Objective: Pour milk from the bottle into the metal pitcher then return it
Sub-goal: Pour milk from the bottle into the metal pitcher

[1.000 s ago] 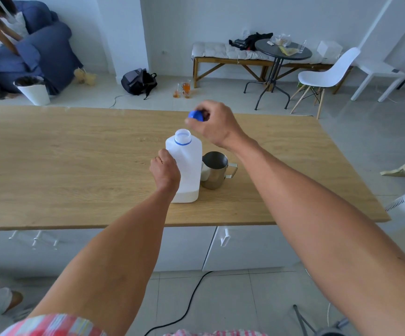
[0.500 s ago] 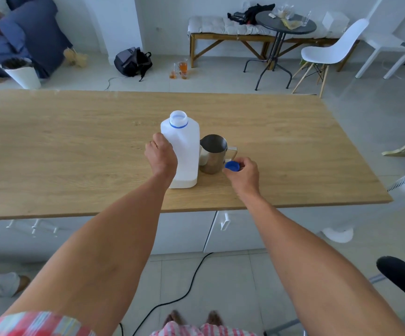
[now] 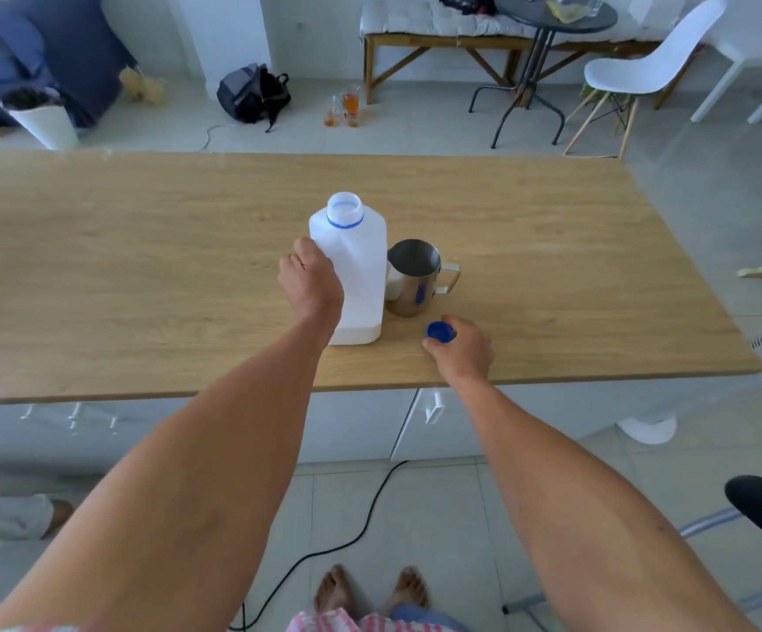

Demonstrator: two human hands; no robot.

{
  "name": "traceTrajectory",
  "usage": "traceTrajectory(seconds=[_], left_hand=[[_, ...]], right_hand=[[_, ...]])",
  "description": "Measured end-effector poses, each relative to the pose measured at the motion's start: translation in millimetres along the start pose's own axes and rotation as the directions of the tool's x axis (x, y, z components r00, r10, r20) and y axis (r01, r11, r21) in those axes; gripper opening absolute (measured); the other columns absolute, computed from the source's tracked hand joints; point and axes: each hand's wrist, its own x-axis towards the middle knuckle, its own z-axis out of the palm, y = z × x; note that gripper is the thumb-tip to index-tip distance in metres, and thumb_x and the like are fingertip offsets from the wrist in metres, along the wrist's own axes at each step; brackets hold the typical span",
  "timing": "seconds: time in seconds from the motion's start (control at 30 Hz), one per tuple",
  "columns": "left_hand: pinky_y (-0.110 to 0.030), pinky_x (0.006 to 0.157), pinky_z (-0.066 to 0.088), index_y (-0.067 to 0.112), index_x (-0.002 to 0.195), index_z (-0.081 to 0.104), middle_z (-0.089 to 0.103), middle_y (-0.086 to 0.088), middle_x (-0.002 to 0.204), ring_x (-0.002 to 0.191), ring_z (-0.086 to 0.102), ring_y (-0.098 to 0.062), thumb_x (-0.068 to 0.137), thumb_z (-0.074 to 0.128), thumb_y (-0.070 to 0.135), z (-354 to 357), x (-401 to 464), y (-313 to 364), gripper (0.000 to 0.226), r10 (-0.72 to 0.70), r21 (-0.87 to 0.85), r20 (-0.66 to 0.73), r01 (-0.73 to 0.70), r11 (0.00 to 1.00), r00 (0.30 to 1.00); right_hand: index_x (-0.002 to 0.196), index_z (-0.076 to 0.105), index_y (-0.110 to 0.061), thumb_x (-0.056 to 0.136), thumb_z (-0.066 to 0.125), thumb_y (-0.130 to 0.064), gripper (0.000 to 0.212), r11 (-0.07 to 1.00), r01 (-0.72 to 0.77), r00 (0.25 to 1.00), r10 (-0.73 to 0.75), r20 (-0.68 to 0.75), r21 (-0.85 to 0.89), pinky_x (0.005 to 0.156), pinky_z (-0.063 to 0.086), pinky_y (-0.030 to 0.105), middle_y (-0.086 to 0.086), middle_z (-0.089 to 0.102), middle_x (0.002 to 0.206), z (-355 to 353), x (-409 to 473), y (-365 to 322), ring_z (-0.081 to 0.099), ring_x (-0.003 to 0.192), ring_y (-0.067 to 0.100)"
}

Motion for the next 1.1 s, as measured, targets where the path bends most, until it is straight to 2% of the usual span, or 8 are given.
traceTrajectory(seconds=[0.1, 0.2, 0.33, 0.5, 0.63, 0.8, 0.9, 1.1], left_hand=[[-0.042, 0.067, 0.037, 0.018, 0.061, 0.035, 0.046, -0.012, 0.081, 0.075, 0.039, -0.026, 0.078, 0.036, 0.037, -0.4, 0.8, -0.1, 0.026, -0.002, 0.0, 0.003, 0.002, 1.0, 1.0], [-0.041, 0.067, 0.037, 0.017, 0.061, 0.036, 0.047, -0.013, 0.082, 0.075, 0.04, -0.026, 0.078, 0.035, 0.038, -0.9, -0.7, 1.2, 0.028, -0.001, 0.014, 0.013, 0.0, 1.0, 1.0], [-0.041, 0.069, 0.037, 0.018, 0.06, 0.037, 0.048, -0.013, 0.083, 0.076, 0.041, -0.026, 0.079, 0.035, 0.038, -1.7, -2.7, 3.2, 0.027, -0.005, 0.022, 0.019, 0.005, 1.0, 1.0], [-0.04, 0.066, 0.037, 0.016, 0.062, 0.036, 0.047, -0.013, 0.082, 0.074, 0.04, -0.025, 0.079, 0.035, 0.037, -2.7, -5.4, 4.5, 0.027, -0.002, 0.019, 0.021, 0.002, 1.0, 1.0], [-0.038, 0.064, 0.036, 0.017, 0.064, 0.036, 0.046, -0.011, 0.082, 0.07, 0.04, -0.024, 0.079, 0.035, 0.038, -3.6, -4.6, 4.1, 0.025, -0.017, 0.031, 0.04, 0.016, 0.999, 0.999], [-0.04, 0.074, 0.037, 0.023, 0.068, 0.033, 0.045, -0.012, 0.09, 0.079, 0.04, -0.024, 0.08, 0.029, 0.038, -6.9, -6.7, 7.7, 0.02, 0.022, 0.16, 0.104, -0.039, 0.986, 0.994], [-0.036, 0.066, 0.034, 0.018, 0.066, 0.031, 0.039, -0.007, 0.08, 0.065, 0.035, -0.02, 0.083, 0.036, 0.038, -8.1, -6.7, 10.5, 0.026, -0.018, 0.078, 0.104, 0.01, 0.997, 0.994], [-0.035, 0.058, 0.025, 0.022, 0.054, 0.024, 0.029, -0.001, 0.057, 0.061, 0.027, -0.024, 0.092, 0.048, 0.045, -8.1, -3.6, 28.3, 0.05, 0.084, 0.142, 0.245, -0.121, 0.982, 0.966]], right_hand=[[0.137, 0.063, -0.023, 0.078, 0.079, -0.039, 0.063, 0.999, -0.029, 1.0, 0.028, 0.008, 0.043, 0.108, 0.042, 0.047, -0.003, 0.067, 0.13, -5.0, -2.0, -5.1, 0.059, 0.121, 0.023], [0.125, 0.067, -0.017, 0.086, 0.067, -0.031, 0.042, 0.989, -0.023, 0.997, 0.032, -0.064, 0.147, 0.104, 0.046, 0.046, -0.001, 0.066, 0.124, -15.9, -0.6, -17.1, 0.062, 0.114, 0.021], [0.133, 0.057, -0.009, 0.101, 0.05, -0.018, 0.034, 0.963, 0.046, 0.993, -0.015, -0.117, 0.266, 0.093, 0.042, 0.026, 0.003, 0.054, 0.137, -38.3, 17.3, -40.7, 0.057, 0.118, 0.018], [0.154, 0.042, -0.01, 0.109, 0.035, -0.016, 0.046, 0.982, 0.056, 0.995, -0.07, 0.073, 0.18, 0.114, 0.032, 0.029, 0.007, 0.038, 0.161, -54.2, 50.0, -63.3, 0.041, 0.145, 0.024], [0.127, 0.058, 0.005, 0.103, 0.039, -0.015, 0.036, 0.995, 0.022, 0.981, -0.04, 0.192, 0.094, 0.099, 0.051, 0.053, 0.02, 0.06, 0.133, -51.4, 66.3, -63.3, 0.065, 0.112, 0.04], [0.101, 0.062, 0.0, 0.102, 0.049, -0.019, 0.023, 0.992, -0.01, 0.972, -0.02, 0.236, 0.123, 0.067, 0.053, 0.039, 0.014, 0.068, 0.102, -49.3, 61.8, -58.3, 0.075, 0.082, 0.024], [0.1, 0.062, -0.001, 0.103, 0.049, -0.012, 0.017, 0.967, -0.096, 0.948, 0.017, 0.317, 0.237, 0.058, 0.053, 0.028, 0.009, 0.068, 0.094, -48.0, 51.9, -59.6, 0.068, 0.054, 0.016], [0.09, 0.062, -0.007, 0.102, 0.047, -0.007, 0.019, 0.919, -0.209, 0.925, 0.075, 0.372, 0.335, 0.045, 0.041, 0.026, 0.006, 0.053, 0.069, -38.1, 35.7, -67.5, 0.042, 0.047, 0.013]])
